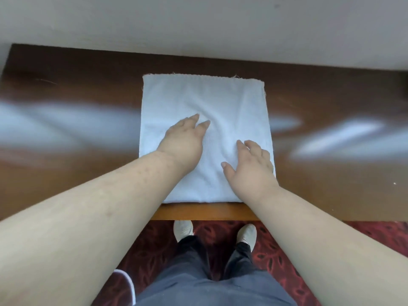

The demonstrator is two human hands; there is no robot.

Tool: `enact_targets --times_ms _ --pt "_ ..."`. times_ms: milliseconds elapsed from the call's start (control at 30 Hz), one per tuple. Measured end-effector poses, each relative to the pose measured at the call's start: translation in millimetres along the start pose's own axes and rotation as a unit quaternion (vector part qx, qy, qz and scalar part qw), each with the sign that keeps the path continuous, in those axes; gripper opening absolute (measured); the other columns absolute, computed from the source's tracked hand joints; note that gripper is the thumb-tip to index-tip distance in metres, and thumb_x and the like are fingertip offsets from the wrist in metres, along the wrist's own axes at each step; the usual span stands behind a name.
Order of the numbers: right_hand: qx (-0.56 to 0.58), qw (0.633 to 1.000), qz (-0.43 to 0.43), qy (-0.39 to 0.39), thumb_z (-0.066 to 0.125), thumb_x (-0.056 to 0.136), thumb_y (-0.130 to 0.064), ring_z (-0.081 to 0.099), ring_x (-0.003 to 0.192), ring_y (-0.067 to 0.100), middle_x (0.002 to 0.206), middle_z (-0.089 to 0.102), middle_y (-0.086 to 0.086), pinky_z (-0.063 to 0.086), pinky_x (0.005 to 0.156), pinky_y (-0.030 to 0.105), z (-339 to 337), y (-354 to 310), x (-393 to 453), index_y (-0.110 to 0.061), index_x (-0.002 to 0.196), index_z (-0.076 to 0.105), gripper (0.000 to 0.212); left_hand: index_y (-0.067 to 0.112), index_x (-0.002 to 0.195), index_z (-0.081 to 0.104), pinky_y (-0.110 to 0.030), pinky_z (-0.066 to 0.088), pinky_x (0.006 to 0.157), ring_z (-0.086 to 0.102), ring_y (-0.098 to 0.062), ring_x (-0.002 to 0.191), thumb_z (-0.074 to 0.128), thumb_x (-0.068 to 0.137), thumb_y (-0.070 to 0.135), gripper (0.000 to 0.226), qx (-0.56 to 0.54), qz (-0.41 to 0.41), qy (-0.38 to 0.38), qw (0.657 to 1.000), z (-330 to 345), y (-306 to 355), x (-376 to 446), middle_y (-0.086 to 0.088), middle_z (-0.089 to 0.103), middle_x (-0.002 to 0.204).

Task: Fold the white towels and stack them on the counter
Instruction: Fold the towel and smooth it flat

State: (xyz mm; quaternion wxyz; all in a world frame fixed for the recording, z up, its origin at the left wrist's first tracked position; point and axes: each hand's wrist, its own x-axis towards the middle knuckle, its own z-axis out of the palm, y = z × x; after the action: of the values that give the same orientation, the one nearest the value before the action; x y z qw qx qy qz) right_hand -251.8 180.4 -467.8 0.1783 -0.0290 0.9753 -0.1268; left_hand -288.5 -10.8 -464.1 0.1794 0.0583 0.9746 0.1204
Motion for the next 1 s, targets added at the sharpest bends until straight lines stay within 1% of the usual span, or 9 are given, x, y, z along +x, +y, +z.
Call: enact_targets --times_ms 67,133,233,467,633,767,833,933,1000 --pt "-0.014 0.996 -0.088 0.02 0.042 0.099 -0.048 0.012 0.148 0.025 0.162 0.021 0.003 0.014 0.12 0.04 2 -4 8 -0.019 0.156 0.025 0.066 0.026 0.156 0.017 -0.043 0.011 0.119 0.012 -0.029 0.149 0.039 0.1 0.028 0.06 -0.008 0.007 0.043 0.999 22 12 -18 -0.008 0.013 0.163" --pt "-0.06 0.987 -0.146 -0.015 0.033 0.101 -0.05 -0.003 0.152 0.021 0.167 0.007 0.002 0.001 0.123 0.042 10 0 17 -0.021 0.158 0.016 0.066 0.028 0.156 0.008 -0.049 0.004 0.12 0.002 -0.028 0.15 0.028 0.099 0.046 0.063 0.014 -0.023 0.03 0.999 44 10 -39 -0.006 0.005 0.164" --pt "-0.128 0.979 -0.155 -0.046 0.016 0.096 -0.065 -0.021 0.15 0.017 0.166 -0.015 -0.001 -0.011 0.122 0.044 23 22 25 -0.029 0.158 -0.004 0.074 0.031 0.155 -0.004 -0.051 -0.005 0.119 -0.014 -0.026 0.149 0.01 0.093 0.059 0.07 0.068 -0.096 0.022 0.993 69 -20 -66 -0.004 -0.009 0.164" --pt "-0.068 0.993 -0.091 0.014 0.014 0.09 -0.072 -0.018 0.151 0.019 0.166 -0.012 0.003 -0.011 0.121 0.042 19 20 25 -0.026 0.158 0.003 0.083 0.021 0.156 -0.003 -0.051 -0.007 0.118 -0.014 -0.03 0.148 0.013 0.088 0.05 0.075 0.056 -0.137 0.048 0.988 58 -45 -84 -0.01 -0.013 0.163" --pt "-0.04 0.985 -0.161 0.05 0.022 0.098 -0.056 -0.009 0.153 0.018 0.167 0.001 0.001 -0.007 0.121 0.044 13 -35 64 -0.026 0.158 0.01 0.068 0.017 0.157 0.01 -0.045 -0.002 0.119 -0.003 -0.028 0.15 0.025 0.094 0.034 0.067 0.026 0.002 0.112 0.993 41 -11 -29 -0.01 0.003 0.164" --pt "-0.089 0.991 -0.097 0.008 0.024 0.099 -0.062 -0.013 0.152 0.018 0.167 -0.006 -0.001 -0.006 0.123 0.045 0 -4 107 -0.025 0.159 0.003 0.074 0.026 0.156 -0.004 -0.045 -0.007 0.12 -0.015 -0.025 0.149 0.022 0.097 0.05 0.069 0.057 -0.057 0.033 0.996 37 -29 3 -0.004 -0.012 0.164" --pt "-0.091 0.994 -0.06 0.015 0.023 0.097 -0.066 -0.012 0.152 0.019 0.167 -0.006 0.001 -0.005 0.123 0.045 -7 17 115 -0.024 0.159 0.005 0.077 0.028 0.156 0.008 -0.043 -0.003 0.12 -0.008 -0.025 0.149 0.025 0.093 0.053 0.069 0.063 -0.075 0.037 0.995 35 -33 2 -0.004 -0.002 0.164" --pt "-0.037 0.996 -0.064 0.057 0.025 0.099 -0.06 -0.007 0.153 0.019 0.167 0.0 0.003 -0.002 0.123 0.043 -12 16 125 -0.023 0.158 0.016 0.07 0.022 0.136 0.048 -0.041 0.019 0.11 0.029 -0.029 0.135 0.038 0.089 0.044 0.053 -0.009 -0.066 0.141 0.988 17 -27 18 -0.009 0.04 0.144" --pt "-0.028 0.993 -0.085 0.082 0.025 0.102 -0.052 -0.004 0.153 0.02 0.167 0.003 0.002 -0.001 0.123 0.042 -13 9 136 -0.024 0.157 0.02 0.062 0.021 0.136 0.05 -0.041 0.022 0.111 0.031 -0.029 0.136 0.041 0.092 0.036 0.047 -0.029 -0.031 0.165 0.985 4 -29 46 -0.009 0.042 0.144"
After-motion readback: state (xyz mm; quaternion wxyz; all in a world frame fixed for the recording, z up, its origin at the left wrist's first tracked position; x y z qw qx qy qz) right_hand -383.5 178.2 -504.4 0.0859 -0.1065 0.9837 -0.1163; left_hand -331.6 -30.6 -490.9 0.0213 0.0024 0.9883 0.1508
